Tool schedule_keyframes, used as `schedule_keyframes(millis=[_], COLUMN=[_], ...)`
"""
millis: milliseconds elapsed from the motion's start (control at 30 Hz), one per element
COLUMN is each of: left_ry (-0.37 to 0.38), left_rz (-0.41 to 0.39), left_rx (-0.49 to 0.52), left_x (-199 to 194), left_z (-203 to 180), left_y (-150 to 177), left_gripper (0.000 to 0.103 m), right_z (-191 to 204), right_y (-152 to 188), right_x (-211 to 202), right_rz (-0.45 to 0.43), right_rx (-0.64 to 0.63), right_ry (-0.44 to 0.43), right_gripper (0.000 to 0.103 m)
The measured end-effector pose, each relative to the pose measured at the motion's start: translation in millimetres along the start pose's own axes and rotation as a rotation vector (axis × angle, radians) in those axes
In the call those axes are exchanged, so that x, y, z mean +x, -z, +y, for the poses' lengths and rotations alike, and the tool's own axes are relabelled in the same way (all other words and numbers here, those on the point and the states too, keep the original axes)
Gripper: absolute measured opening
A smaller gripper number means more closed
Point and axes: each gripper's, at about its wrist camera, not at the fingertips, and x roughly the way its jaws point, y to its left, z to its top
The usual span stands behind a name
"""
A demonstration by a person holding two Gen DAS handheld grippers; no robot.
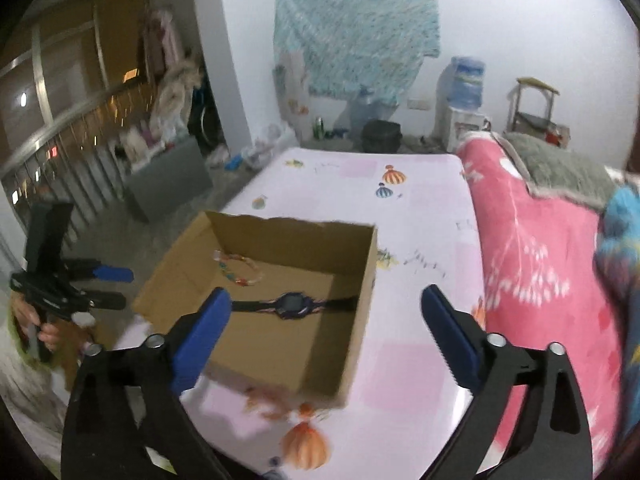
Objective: Organize jewelry
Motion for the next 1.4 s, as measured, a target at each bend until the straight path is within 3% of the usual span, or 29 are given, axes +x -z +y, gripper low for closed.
schedule_keyframes(millis=[100,300,400,633,833,1067,1400], left_ry=[-0.056,-0.178,-0.253,-0.336,-0.428,-0.423,-0.422], left_rz=[-0.003,0.093,0.155,0.147,0.127,0.098,0.136], left_rx=[-0.012,-0.067,-0.072,-0.037,0.038,0.048,0.041], left_x=[-2.3,47.9,80.6,110.2,126.2,131.6,133.4], left_z=[0.8,9.1,10.4,3.5,-5.8,-10.4,-7.0], left_y=[38.2,100.3,117.9,117.9,120.8,121.5,119.4], left_gripper=[0.092,0.092,0.092,0.092,0.097,0.098,0.098], right_z=[12.5,43.7,53.0,62.2,60.9,62.8,73.5], right_y=[44.9,151.5,176.1,178.8,192.1,196.6,198.2], right_x=[-7.9,50.0,76.5,104.7,119.2,116.8,111.9], right_rz=[0.003,0.180,0.259,0.289,0.315,0.317,0.374], right_rx=[0.049,0.179,0.213,0.141,0.124,0.099,0.091], right_ry=[-0.023,0.045,0.103,0.250,0.294,0.302,0.296], right_gripper=[0.095,0.095,0.095,0.095,0.095,0.095,0.095])
